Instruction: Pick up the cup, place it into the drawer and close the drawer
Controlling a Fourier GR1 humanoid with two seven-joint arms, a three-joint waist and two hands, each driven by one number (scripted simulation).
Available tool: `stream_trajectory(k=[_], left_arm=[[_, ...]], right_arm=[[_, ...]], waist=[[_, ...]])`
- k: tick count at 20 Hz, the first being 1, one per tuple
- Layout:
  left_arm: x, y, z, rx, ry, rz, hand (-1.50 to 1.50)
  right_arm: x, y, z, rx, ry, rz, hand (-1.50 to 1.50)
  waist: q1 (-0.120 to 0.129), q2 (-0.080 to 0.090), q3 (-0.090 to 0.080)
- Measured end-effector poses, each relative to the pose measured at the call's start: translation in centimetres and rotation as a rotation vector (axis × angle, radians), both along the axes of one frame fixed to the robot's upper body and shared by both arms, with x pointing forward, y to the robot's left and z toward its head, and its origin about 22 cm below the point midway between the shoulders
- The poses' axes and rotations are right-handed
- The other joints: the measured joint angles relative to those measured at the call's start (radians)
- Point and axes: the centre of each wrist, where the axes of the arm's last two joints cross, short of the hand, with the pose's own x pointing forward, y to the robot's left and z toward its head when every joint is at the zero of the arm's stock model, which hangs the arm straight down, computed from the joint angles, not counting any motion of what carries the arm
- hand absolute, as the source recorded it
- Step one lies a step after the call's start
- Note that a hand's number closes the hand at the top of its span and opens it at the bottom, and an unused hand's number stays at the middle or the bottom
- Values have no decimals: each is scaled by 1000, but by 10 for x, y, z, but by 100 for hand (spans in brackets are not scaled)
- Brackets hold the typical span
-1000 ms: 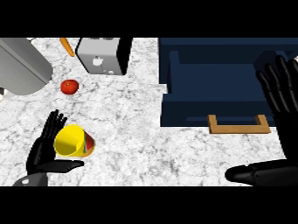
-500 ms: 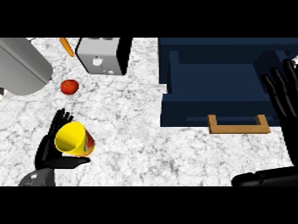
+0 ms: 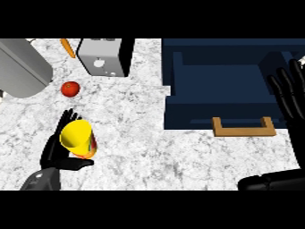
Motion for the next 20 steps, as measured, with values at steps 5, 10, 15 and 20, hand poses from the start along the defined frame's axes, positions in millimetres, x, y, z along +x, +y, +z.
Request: stream_trajectory(k=[5,10,15,20], left_arm=[[-2,-2,-3,-40,-4,-30,150],[2,-7,0,-35,-55,-29,150],[5,-14,3,-14,-123,26,150],[10,-20,7,-11,-186,155,150]], right_arm=[[-1,2,5,3,-4,-3,-150],[0,2,-2,0,-5,-10,-150],[4,-1,-2,2,-11,-14,-150],[0,-4,0,-8,-7,-9,-150]], waist=[[1,0,0],[2,0,0],[5,-1,0],[4,-1,1]])
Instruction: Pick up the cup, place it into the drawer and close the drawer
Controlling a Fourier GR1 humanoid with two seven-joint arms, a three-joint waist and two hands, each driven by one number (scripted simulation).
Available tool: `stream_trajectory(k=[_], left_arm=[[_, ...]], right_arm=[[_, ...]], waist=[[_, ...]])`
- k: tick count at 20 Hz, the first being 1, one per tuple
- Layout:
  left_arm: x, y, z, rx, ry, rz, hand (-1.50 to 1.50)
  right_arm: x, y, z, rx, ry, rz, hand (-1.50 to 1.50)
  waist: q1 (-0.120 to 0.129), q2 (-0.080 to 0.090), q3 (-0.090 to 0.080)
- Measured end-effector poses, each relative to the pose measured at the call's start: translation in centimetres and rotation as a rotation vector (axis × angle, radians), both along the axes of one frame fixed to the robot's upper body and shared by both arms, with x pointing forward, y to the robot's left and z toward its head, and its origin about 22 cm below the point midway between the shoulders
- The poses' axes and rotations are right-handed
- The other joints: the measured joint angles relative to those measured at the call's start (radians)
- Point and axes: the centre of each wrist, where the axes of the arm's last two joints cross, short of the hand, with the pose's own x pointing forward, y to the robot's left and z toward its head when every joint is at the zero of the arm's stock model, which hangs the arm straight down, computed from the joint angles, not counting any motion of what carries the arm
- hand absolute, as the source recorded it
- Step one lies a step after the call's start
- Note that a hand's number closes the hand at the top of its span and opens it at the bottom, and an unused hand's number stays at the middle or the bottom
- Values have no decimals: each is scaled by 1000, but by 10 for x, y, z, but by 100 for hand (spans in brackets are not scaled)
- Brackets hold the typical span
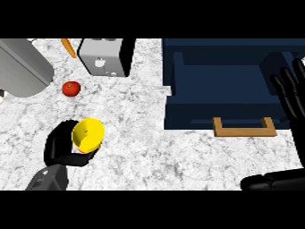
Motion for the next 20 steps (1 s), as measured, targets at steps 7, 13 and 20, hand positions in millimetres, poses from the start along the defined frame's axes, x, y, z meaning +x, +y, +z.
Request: stream_trajectory(k=[7,13,20], left_arm=[[14,0,19,-8,-106,44,150],[31,-21,58,2,-195,-71,150],[54,-65,126,-8,-254,-174,150]], right_arm=[[-3,-2,2,8,4,-6,-150],[-4,2,-2,2,15,-16,-150],[-3,-3,-3,2,21,-10,-150]], waist=[[4,-2,0],[10,-4,1],[8,-4,1]])
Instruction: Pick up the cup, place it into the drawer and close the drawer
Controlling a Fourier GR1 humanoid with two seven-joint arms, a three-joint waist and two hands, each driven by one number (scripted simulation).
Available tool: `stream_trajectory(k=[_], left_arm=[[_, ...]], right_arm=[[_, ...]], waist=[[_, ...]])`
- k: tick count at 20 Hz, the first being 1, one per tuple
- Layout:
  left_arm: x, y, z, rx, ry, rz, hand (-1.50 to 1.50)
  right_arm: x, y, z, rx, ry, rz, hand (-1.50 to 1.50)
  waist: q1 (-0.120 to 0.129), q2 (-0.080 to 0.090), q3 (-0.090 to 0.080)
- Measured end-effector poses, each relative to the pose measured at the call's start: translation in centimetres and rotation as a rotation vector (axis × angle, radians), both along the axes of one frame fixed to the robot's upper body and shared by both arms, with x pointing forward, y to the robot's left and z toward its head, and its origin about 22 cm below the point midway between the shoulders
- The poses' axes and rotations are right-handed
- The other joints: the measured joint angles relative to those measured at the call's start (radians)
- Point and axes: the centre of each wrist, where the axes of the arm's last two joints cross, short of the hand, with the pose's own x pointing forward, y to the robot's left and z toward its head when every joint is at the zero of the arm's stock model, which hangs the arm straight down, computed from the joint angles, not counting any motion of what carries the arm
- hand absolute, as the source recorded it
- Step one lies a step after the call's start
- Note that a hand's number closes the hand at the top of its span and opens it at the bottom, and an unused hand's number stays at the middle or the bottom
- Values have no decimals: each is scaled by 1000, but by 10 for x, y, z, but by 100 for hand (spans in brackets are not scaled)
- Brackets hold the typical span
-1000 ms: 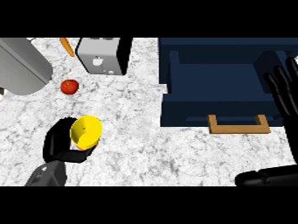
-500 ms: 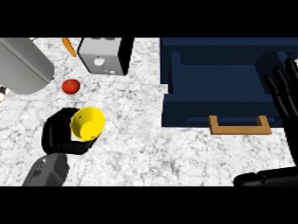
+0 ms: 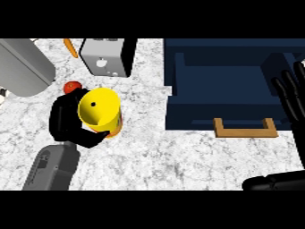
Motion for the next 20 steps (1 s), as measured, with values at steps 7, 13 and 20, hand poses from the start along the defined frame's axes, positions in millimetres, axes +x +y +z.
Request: stream_trajectory(k=[7,13,20], left_arm=[[20,-30,70,-6,-22,-30,150],[36,-68,117,31,-43,-41,150],[58,-99,172,85,-47,-30,150]], right_arm=[[2,6,0,-5,-1,-6,-150],[7,-1,-6,-10,-8,-14,-150],[9,2,-6,-6,-13,-15,-150]], waist=[[-4,2,0],[-9,3,-1],[-12,4,0]])
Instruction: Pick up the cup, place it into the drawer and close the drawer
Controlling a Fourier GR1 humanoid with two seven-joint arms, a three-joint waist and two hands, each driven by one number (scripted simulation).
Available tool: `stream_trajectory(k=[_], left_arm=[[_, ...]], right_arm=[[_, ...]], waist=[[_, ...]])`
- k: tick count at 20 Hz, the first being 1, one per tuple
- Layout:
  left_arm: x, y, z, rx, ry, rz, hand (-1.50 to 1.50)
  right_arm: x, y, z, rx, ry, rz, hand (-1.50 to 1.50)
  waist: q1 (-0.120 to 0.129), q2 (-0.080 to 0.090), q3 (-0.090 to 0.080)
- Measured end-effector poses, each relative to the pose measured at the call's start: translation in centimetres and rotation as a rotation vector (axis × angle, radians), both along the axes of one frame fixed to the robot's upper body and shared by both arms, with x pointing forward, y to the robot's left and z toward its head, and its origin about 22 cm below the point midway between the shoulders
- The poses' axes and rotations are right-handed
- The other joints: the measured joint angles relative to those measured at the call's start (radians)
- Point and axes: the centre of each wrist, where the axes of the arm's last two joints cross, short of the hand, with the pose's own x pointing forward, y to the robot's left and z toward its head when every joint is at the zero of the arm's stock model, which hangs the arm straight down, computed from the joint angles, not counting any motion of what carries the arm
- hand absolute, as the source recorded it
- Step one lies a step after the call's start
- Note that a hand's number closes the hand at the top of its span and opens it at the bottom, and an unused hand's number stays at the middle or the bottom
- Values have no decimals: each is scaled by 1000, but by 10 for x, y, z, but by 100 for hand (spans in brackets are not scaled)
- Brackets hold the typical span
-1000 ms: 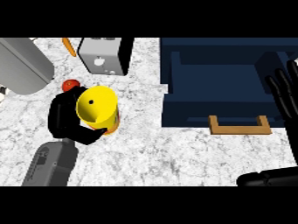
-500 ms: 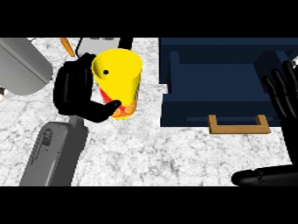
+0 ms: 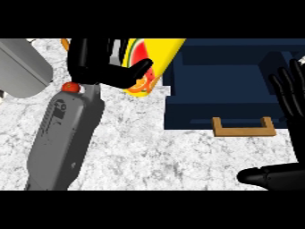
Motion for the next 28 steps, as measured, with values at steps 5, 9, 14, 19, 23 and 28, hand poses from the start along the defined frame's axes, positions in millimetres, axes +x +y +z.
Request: stream_trajectory(k=[5,9,14,19,23,28], left_arm=[[14,-27,14,38,18,-14,150],[22,-47,14,77,45,-15,150],[38,-66,21,105,78,0,150],[45,-85,14,129,104,13,150],[52,-93,4,157,128,27,150],[57,-99,-11,190,163,36,150]], right_arm=[[2,1,-4,0,5,1,-150],[2,-6,-3,0,3,5,-150],[-1,-9,-1,-9,9,8,-150],[3,-11,1,-3,-1,12,-150],[4,-6,-1,-6,-3,17,-150],[6,-6,-2,-8,-8,29,-150]], waist=[[-3,1,0],[-7,2,0],[-14,3,0],[-20,5,0],[-29,7,0],[-44,10,0]])
